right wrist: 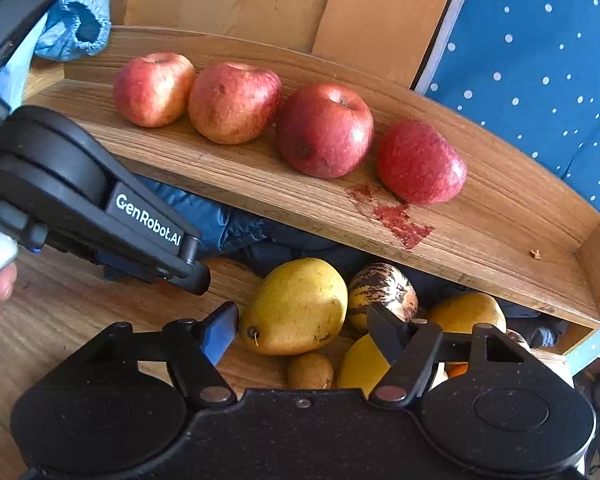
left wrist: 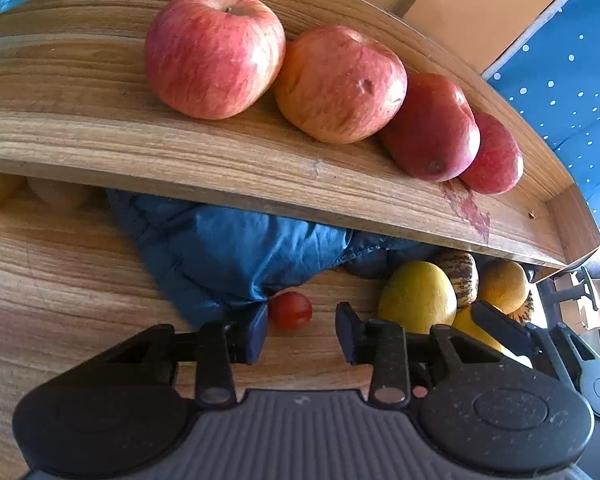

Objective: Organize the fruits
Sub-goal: 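Grasp the red cherry tomato with the left tool while the right tool grasps the yellow pear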

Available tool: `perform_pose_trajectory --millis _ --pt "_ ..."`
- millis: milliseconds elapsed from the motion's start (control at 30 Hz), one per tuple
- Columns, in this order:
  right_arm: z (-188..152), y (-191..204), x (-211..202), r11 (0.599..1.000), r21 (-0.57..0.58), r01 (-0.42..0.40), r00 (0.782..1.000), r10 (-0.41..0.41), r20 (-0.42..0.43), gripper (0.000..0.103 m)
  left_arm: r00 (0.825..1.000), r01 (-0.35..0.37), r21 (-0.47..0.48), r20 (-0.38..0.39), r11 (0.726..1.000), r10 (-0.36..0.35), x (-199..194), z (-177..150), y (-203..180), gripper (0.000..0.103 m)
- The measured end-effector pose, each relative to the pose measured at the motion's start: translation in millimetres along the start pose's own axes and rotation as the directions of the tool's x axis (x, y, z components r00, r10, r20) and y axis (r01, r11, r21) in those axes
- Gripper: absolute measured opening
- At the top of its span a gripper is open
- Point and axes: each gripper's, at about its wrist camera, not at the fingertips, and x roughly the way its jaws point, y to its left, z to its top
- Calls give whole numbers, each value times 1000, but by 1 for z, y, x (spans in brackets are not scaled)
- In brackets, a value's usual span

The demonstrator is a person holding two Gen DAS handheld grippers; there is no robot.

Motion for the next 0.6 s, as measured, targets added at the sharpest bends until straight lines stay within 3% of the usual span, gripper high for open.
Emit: perform_pose_trajectory --millis 300,400,467,600 --pt "7 2 21 1000 -2 -27 999 27 -27 69 1000 -14 19 9 1000 14 3 0 -5 36" --pt "9 3 25 999 -1 -32 999 32 -23 68 1000 -24 20 7 1000 24 2 0 -5 31" --pt "10 3 26 1000 -4 -15 1000 15 -18 61 999 -34 19 8 999 34 1 0 -4 24" --pt "7 3 22 1000 9 -23 1000 23 -20 60 1000 -31 5 3 1000 31 -1 -1 0 22"
